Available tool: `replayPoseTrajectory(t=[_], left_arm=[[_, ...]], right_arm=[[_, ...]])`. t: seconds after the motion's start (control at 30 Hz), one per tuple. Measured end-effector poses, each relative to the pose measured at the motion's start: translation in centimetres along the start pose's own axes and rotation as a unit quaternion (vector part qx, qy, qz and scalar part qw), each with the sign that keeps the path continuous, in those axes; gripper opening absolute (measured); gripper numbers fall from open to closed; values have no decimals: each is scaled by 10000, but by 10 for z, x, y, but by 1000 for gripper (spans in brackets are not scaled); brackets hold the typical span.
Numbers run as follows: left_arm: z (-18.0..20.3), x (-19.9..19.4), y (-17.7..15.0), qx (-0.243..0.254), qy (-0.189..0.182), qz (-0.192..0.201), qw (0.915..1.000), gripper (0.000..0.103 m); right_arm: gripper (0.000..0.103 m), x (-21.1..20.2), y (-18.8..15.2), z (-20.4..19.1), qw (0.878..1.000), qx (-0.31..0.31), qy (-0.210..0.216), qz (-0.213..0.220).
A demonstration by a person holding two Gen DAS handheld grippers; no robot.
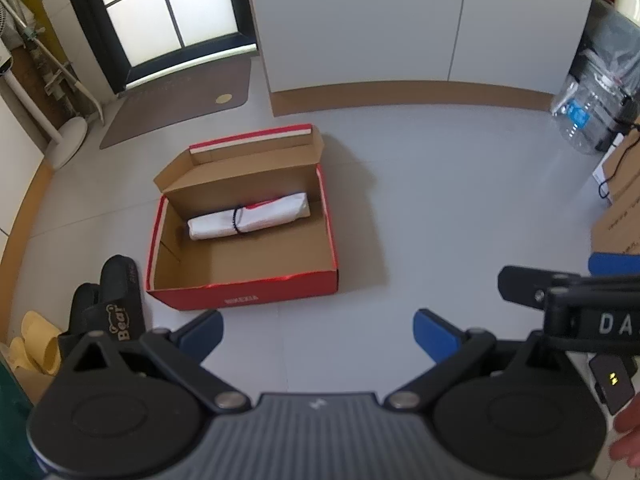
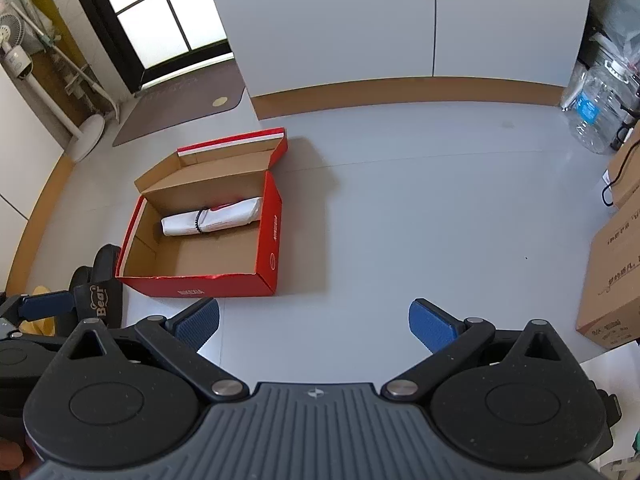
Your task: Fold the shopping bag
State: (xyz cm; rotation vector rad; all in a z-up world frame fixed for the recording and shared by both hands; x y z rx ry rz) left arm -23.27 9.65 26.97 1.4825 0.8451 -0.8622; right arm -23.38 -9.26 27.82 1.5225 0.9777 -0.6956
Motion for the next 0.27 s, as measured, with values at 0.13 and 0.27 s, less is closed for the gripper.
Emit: replayPoseTrajectory(t=[0.13,0.27], left_arm=[[-2,5,0,-79,67,-34,9999,102],[-3,12,-1,-172,105,-108,9997,102]], right_arm=[[103,4,-2,2,9999,83,40,71],[103,9,-1,7,9997,223,36,-12]])
Point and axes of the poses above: each gripper's, at about its wrist camera, not at the fingertips, and x roughly the way its jaws point, z to its right, y to its top, the point moved 3 cm from there along x, roughly the way its jaws point, and after that the axes turned 3 degrees about -x, right-handed, at the moved point
